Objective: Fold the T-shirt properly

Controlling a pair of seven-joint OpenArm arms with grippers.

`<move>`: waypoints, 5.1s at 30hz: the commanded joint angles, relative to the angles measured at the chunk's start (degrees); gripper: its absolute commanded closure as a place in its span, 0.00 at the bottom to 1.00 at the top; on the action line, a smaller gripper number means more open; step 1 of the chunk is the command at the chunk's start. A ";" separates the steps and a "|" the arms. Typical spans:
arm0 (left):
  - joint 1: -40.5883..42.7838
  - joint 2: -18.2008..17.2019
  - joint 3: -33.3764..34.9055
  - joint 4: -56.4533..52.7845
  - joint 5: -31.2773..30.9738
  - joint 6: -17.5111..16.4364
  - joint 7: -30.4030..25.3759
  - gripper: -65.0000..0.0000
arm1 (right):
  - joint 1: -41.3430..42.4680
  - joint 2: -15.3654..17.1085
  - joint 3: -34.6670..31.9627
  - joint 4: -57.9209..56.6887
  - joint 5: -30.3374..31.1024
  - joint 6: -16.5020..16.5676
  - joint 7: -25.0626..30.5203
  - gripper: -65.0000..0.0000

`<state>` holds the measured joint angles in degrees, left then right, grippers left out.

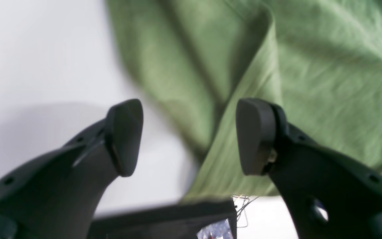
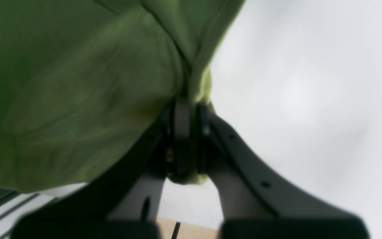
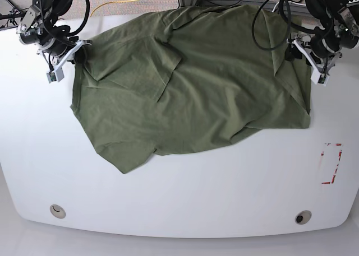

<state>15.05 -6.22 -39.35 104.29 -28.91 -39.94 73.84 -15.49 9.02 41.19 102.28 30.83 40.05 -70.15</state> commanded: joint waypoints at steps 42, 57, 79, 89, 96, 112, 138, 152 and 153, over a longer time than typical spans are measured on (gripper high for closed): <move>-35.05 -11.32 13.64 -32.42 18.49 -0.06 -14.20 0.38 | 9.11 -2.55 0.70 1.41 0.95 -0.05 -1.10 0.49; -6.83 -14.22 12.41 -4.20 5.30 -0.06 -12.09 0.38 | 4.01 -4.75 -3.17 9.41 0.95 -0.05 -0.05 0.47; 1.17 -8.07 -6.32 -9.04 3.46 -0.06 -12.44 0.37 | 0.41 -5.37 -13.89 9.15 0.86 -0.05 0.13 0.47; -0.94 -8.07 -1.57 -14.84 3.54 -0.06 -12.44 0.37 | 0.41 -5.37 -13.63 9.24 0.86 -0.05 0.13 0.47; -1.03 -8.07 -1.13 -17.39 3.98 -0.06 -12.44 0.56 | 0.85 -5.37 -13.28 9.24 0.86 -0.05 0.22 0.48; 4.16 -5.78 -10.01 -3.85 3.63 -0.06 -12.09 1.00 | 9.82 -6.51 -11.43 6.16 0.25 -0.05 0.13 0.91; 8.29 -4.02 -22.49 1.78 3.98 -0.06 -1.89 0.71 | 24.14 5.18 -14.86 -34.63 0.60 -0.05 18.68 0.90; 4.34 -6.05 -21.35 10.04 -1.73 -0.06 3.21 0.39 | 20.72 3.34 -15.12 -17.84 0.95 -0.05 10.24 0.90; 3.02 -6.05 -20.21 10.04 -0.85 -0.06 3.21 0.39 | 19.84 3.16 -15.12 -16.26 0.95 -0.05 9.97 0.90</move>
<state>19.53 -11.49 -60.53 113.49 -30.68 -39.94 77.10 5.28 12.40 26.04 82.41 30.81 39.57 -60.18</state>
